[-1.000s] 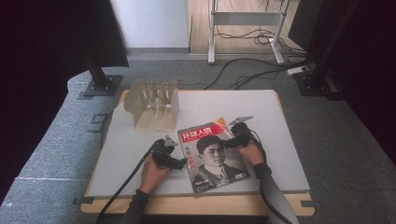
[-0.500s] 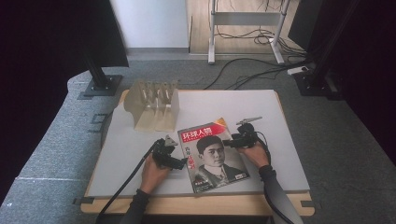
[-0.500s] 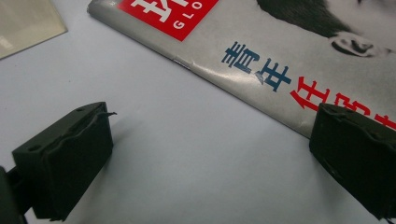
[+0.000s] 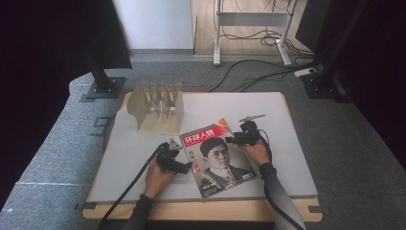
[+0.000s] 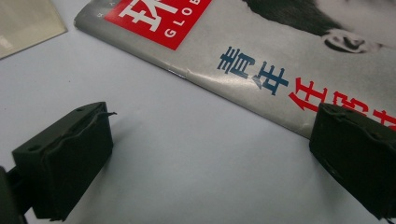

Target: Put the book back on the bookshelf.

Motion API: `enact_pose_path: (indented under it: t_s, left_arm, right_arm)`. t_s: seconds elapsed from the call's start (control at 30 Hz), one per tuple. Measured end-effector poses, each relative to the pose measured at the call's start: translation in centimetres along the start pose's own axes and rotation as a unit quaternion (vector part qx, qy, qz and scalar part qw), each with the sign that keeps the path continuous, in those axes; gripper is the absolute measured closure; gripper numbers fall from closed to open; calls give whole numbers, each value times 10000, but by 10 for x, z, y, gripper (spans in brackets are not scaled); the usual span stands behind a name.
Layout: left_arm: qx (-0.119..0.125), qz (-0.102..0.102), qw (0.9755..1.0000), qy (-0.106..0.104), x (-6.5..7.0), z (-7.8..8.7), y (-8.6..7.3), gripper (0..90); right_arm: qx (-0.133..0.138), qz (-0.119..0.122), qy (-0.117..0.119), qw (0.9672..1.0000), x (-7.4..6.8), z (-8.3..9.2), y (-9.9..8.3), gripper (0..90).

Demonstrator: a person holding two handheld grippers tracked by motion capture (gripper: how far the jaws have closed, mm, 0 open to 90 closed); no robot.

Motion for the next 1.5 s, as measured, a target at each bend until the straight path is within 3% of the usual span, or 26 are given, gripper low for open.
enact_pose_path:
  t_s: [0.17, 0.33, 0.5, 0.63, 0.7, 0.93, 1.17, 1.33, 1.5]
  left_arm:
    - [-1, 4, 10000, 2, 0, 0, 0, 0]
    - [-1, 6, 10000, 3, 0, 0, 0, 0]
    - [0, 4, 10000, 3, 0, 0, 0, 0]
    - [2, 3, 10000, 4, 0, 0, 0, 0]
    - [3, -1, 10000, 3, 0, 0, 0, 0]
    - [5, -18, 10000, 7, 0, 0, 0, 0]
    - [-26, -34, 10000, -36, -1, 1, 0, 0]
    - [-45, -27, 9998, -191, -3, 3, 0, 5]
    - [99, 245, 9963, -820, -6, 7, 8, 35]
  right_arm:
    - [-24, -131, 378, 9992, -3, 9, -10, 530]
    - [-246, 172, 147, 9994, -8, 7, -2, 567]
    - [-328, 431, 126, 9985, -15, -7, 15, 612]
    - [-501, 919, -225, 9942, -25, -11, 20, 776]
    - [-449, 1022, -142, 9937, -31, -5, 22, 840]
    - [-651, 1511, -392, 9856, -55, 11, 26, 856]
    - [-523, 1846, -312, 9809, -79, 28, 33, 859]
    - [-362, 2051, -275, 9777, -94, 39, 36, 860]
    - [-223, 2189, -247, 9752, -104, 49, 39, 861]
Point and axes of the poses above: each handheld gripper's, and its own axes: z roughly backward along the jaws, y roughly out of its top, x roughly to its right, the point moved 4 cm from there along -z, roughly forward along the jaws, and after that the axes turned 5 degrees about y, right-handed, at the moved point
